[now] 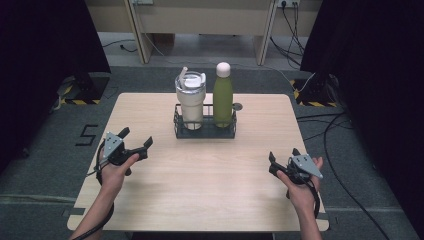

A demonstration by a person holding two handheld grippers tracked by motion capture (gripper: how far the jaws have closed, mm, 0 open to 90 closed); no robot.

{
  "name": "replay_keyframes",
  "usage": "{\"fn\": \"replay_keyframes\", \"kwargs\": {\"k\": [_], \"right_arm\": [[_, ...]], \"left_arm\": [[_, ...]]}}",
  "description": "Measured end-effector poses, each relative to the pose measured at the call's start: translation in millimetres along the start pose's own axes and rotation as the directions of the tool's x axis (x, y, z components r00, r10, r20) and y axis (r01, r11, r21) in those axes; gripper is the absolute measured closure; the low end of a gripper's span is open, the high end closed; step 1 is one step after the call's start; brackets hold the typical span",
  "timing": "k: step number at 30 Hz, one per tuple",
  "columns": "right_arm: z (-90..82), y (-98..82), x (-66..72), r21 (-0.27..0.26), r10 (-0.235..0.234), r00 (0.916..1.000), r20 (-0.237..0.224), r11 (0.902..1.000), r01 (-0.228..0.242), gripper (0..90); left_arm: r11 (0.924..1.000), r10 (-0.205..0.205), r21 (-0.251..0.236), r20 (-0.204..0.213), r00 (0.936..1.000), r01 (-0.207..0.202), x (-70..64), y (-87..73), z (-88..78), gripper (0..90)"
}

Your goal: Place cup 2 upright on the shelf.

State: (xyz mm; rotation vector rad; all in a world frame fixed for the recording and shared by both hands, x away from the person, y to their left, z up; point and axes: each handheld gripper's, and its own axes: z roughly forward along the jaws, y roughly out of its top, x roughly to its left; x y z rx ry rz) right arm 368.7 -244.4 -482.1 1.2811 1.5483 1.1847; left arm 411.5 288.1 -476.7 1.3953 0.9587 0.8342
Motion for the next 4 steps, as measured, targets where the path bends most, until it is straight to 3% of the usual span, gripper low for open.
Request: {"fn": "replay_keyframes", "kwargs": {"k": [4], "right_arm": [[-0.2, 0.7, -0.5, -0.002, 0.001, 1.0, -0.002, 1.0, -0.001, 14.7]], "left_arm": [[1.0, 0.001, 0.001, 0.001, 1.0, -0.001, 0.1, 0.3, 0.5, 0.9]]}}
